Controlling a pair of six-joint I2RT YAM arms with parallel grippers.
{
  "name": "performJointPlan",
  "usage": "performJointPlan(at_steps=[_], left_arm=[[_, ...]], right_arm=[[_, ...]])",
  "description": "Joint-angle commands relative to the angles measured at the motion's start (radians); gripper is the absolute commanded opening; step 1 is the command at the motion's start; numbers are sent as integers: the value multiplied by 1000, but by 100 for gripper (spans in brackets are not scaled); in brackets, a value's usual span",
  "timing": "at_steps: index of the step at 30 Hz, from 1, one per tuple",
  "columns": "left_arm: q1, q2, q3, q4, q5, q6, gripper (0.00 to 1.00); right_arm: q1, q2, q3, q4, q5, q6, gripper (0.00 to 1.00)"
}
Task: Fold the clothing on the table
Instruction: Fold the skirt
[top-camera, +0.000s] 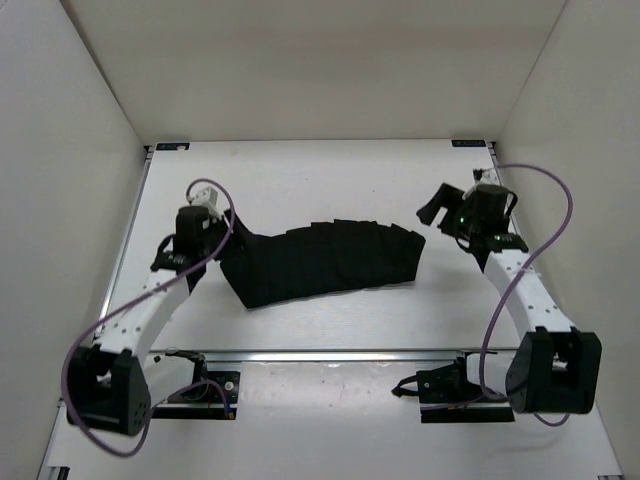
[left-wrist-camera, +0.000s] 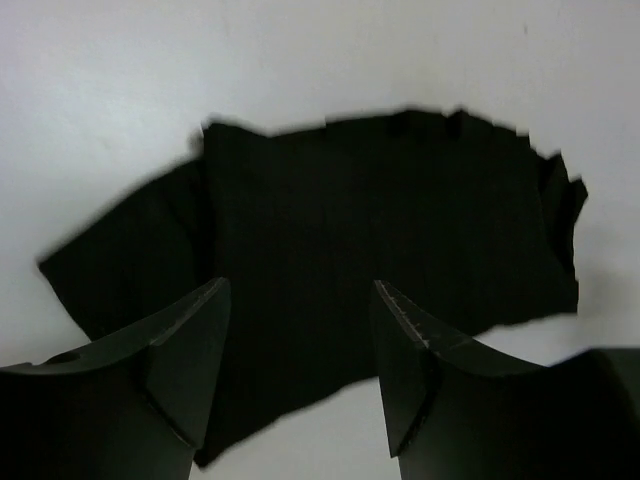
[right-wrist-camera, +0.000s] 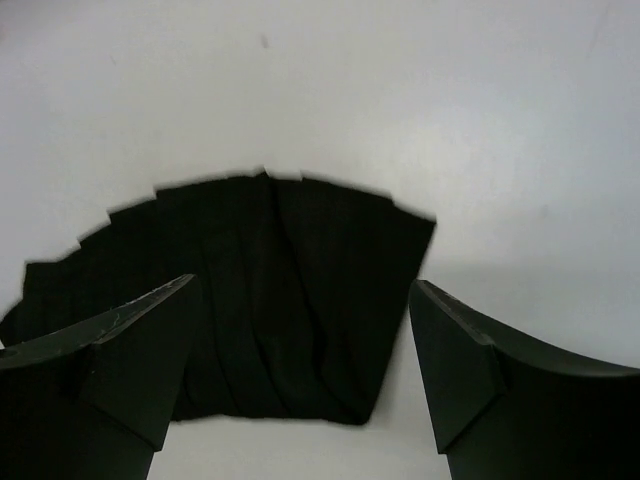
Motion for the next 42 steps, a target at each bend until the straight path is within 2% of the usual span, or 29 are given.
performJointPlan(at_steps=[1,5,8,16,19,21,23,34,38,40,41,42], left_arm=[[-42,-145,-152,-104,36,-82,69],[-64,-311,-302,-145,34,-145,69],[-64,-425,-388,-165,27,-197,68],[-68,-500,-464,-194,25,-214,69],[-65,-509,-485,-202,19,-219,68],[-68,-516,-499,-204,28,-222,68],[-64,-522,-511,-208,19,-227,67],[-81,-542,-550,-184,-18,-274,71],[-98,-514,-583,-98,-71,-299,72],[-102,-448,-609,-11,-65,-309,72],[-107,-422,-611,47,-64,-311,70],[-117,-401,-620,75,-74,-328,62]], right_arm=[[9,-83,-144,-72,23,94,82],[11,-150,-313,7,-43,186,83],[24,-111,-384,82,-95,232,83],[53,15,-415,205,-158,283,82],[66,29,-431,237,-172,292,66],[72,35,-441,257,-187,298,42],[61,43,-448,268,-196,305,0],[72,21,-432,237,-175,279,0],[64,8,-433,225,-158,272,0],[47,-9,-438,211,-141,262,0],[26,-26,-439,193,-138,252,1],[5,-32,-438,193,-141,251,0]])
